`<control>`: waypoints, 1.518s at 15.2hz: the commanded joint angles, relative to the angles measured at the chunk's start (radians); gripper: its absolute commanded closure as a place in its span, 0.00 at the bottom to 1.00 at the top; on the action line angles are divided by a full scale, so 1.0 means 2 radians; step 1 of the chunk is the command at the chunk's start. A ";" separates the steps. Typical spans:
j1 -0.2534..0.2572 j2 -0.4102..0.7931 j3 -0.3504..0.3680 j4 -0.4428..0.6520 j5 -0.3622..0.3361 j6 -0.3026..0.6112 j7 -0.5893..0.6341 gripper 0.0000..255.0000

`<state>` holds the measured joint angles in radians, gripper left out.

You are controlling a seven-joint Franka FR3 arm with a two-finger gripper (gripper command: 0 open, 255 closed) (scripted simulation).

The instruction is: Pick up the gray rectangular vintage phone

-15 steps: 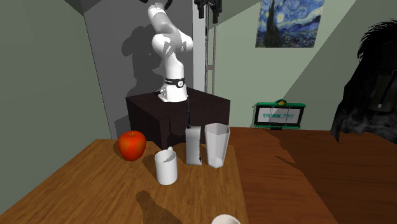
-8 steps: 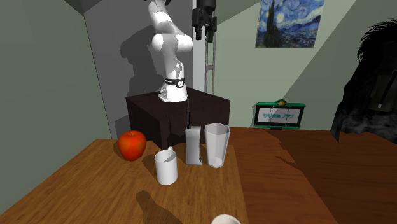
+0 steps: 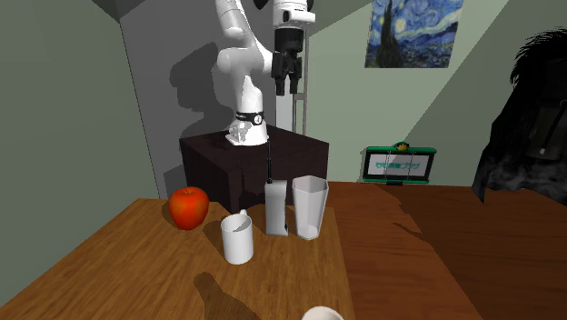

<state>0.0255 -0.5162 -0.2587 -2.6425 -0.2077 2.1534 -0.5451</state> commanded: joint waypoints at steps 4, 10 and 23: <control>0.009 0.093 -0.044 -0.001 -0.002 0.085 -0.077 0.00; 0.027 0.230 -0.083 0.025 0.045 0.179 -0.188 0.00; -0.007 0.425 -0.041 0.086 0.176 0.286 -0.352 0.00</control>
<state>0.0173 0.3165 -0.3501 -2.4751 0.1314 2.7115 -1.2400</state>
